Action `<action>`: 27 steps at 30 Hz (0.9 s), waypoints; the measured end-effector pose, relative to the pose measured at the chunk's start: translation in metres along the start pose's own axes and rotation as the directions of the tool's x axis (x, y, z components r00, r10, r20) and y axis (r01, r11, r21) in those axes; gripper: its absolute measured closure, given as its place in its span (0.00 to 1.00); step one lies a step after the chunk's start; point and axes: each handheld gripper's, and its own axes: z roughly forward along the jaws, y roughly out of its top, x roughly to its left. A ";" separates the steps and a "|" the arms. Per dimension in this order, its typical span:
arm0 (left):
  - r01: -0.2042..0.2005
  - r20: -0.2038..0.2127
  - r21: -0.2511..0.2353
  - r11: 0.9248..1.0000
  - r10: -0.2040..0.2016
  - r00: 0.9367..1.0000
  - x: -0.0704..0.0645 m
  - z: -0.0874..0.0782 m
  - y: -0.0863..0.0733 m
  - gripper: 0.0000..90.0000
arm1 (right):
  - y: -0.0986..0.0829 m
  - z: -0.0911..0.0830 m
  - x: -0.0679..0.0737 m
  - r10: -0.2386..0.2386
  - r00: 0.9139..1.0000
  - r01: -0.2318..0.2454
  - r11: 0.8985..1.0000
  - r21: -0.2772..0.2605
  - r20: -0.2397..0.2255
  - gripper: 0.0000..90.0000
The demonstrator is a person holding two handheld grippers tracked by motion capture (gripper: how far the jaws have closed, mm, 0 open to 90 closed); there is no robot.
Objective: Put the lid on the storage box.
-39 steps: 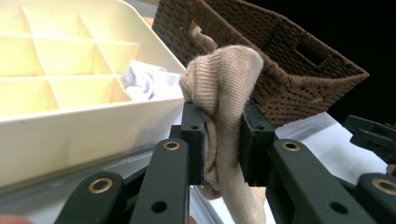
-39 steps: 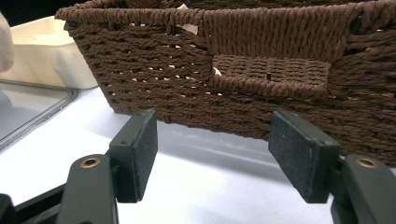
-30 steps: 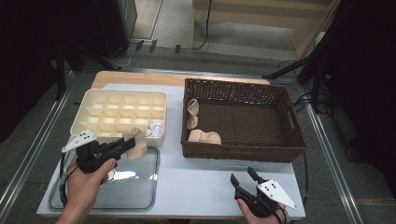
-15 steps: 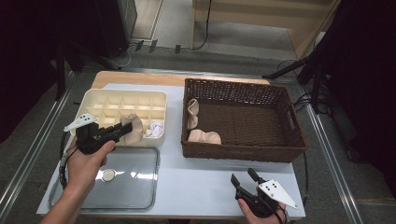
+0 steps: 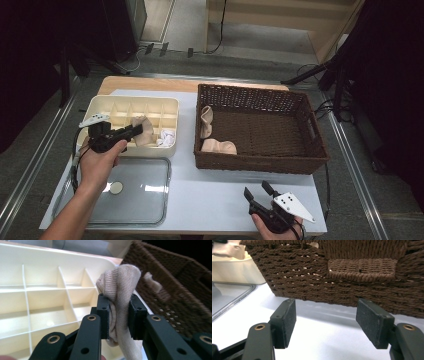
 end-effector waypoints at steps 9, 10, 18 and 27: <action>-0.044 -0.053 0.047 0.998 0.047 0.997 0.002 0.015 -0.007 0.84 | -0.002 0.002 0.001 0.008 1.000 -0.008 1.000 0.006 -0.010 0.37; -0.052 -0.058 0.049 0.997 0.055 0.997 0.002 0.017 -0.009 0.84 | -0.002 0.002 0.001 0.008 1.000 -0.008 1.000 0.006 -0.011 0.37; -0.125 -0.087 0.121 0.985 0.136 0.987 -0.003 0.025 -0.015 0.83 | -0.002 0.002 0.001 0.010 1.000 -0.010 1.000 0.010 -0.008 0.37; -0.073 -0.086 0.101 0.992 0.082 0.993 -0.004 0.020 -0.007 0.59 | -0.002 0.002 -0.001 0.014 1.000 -0.014 1.000 0.009 -0.007 0.37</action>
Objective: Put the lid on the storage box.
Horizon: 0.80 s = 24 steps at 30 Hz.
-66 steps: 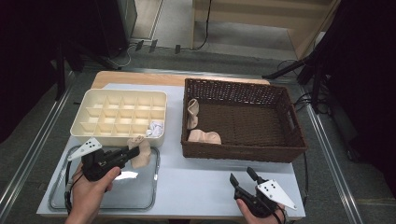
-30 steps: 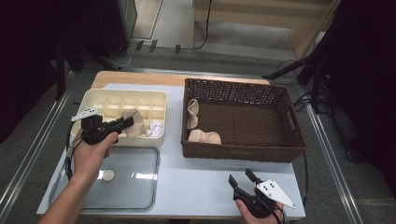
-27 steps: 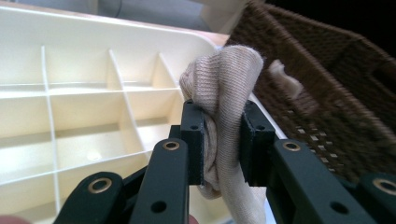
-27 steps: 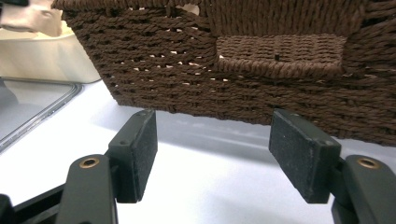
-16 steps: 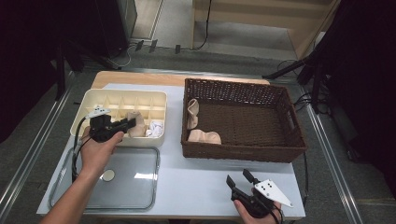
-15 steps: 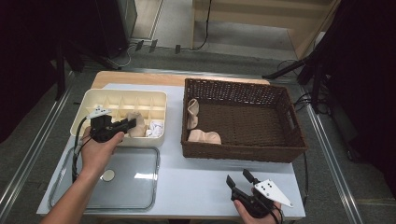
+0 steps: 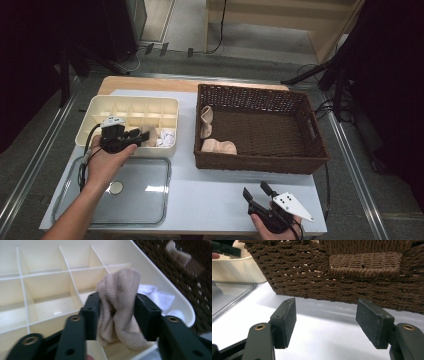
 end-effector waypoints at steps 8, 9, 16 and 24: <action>0.067 -0.007 -0.048 0.997 -0.067 0.998 -0.001 0.007 0.007 0.55 | -0.001 0.001 0.000 0.004 1.000 -0.004 1.000 0.007 -0.002 0.37; 0.064 -0.006 -0.037 0.997 -0.064 0.998 -0.001 0.009 0.006 0.59 | -0.001 0.001 0.000 0.005 1.000 -0.005 1.000 0.010 -0.002 0.37; 0.065 0.020 0.066 0.996 -0.066 0.998 0.001 0.012 0.004 0.85 | -0.002 0.002 -0.002 0.010 1.000 -0.010 1.000 0.017 0.001 0.37; 0.034 -0.023 0.179 0.983 -0.030 0.999 -0.005 0.017 0.006 0.85 | -0.003 0.005 -0.001 0.005 1.000 -0.005 1.000 0.022 -0.001 0.37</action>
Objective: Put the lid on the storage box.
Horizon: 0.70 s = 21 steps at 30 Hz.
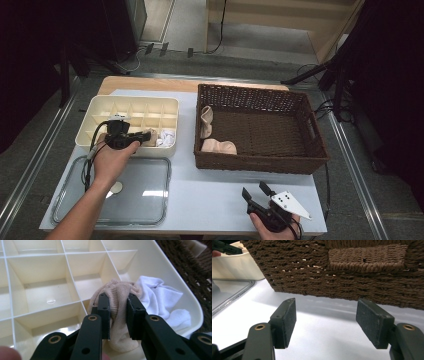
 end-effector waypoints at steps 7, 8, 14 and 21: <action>0.006 0.021 -0.033 0.999 -0.005 1.000 -0.002 -0.002 -0.004 0.77 | 0.000 0.000 -0.001 0.002 1.000 -0.002 1.000 0.002 0.002 0.37; 0.019 0.039 -0.045 0.999 -0.017 0.999 0.000 -0.003 -0.004 0.75 | 0.000 -0.001 -0.002 0.002 1.000 -0.002 1.000 -0.001 0.001 0.37; 0.033 0.025 -0.143 0.989 -0.030 0.999 -0.005 -0.013 -0.002 0.69 | 0.000 -0.001 -0.004 0.009 1.000 -0.009 1.000 -0.001 0.007 0.37; 0.003 -0.009 -0.114 0.993 -0.004 1.000 -0.007 -0.001 -0.002 0.84 | -0.001 -0.001 -0.003 0.008 1.000 -0.008 1.000 0.003 0.004 0.37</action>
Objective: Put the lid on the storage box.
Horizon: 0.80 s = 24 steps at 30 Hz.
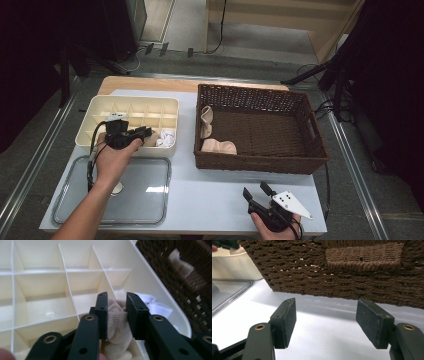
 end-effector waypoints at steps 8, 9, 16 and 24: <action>-0.098 -0.060 0.119 0.988 0.106 0.993 -0.006 0.008 0.000 0.89 | 0.000 0.000 0.000 0.001 1.000 -0.001 1.000 0.002 -0.001 0.37; -0.121 -0.067 0.140 0.983 0.131 0.989 -0.007 0.009 0.001 0.88 | 0.000 0.001 0.000 -0.002 1.000 0.002 1.000 0.001 -0.002 0.37; -0.111 -0.058 0.111 0.988 0.118 0.991 -0.007 0.008 -0.002 0.84 | -0.001 0.002 0.001 -0.008 1.000 0.008 1.000 0.007 -0.003 0.37; -0.039 0.041 -0.007 0.999 0.039 0.998 -0.002 -0.006 -0.004 0.67 | 0.000 -0.001 -0.002 0.000 1.000 0.000 1.000 -0.005 0.011 0.37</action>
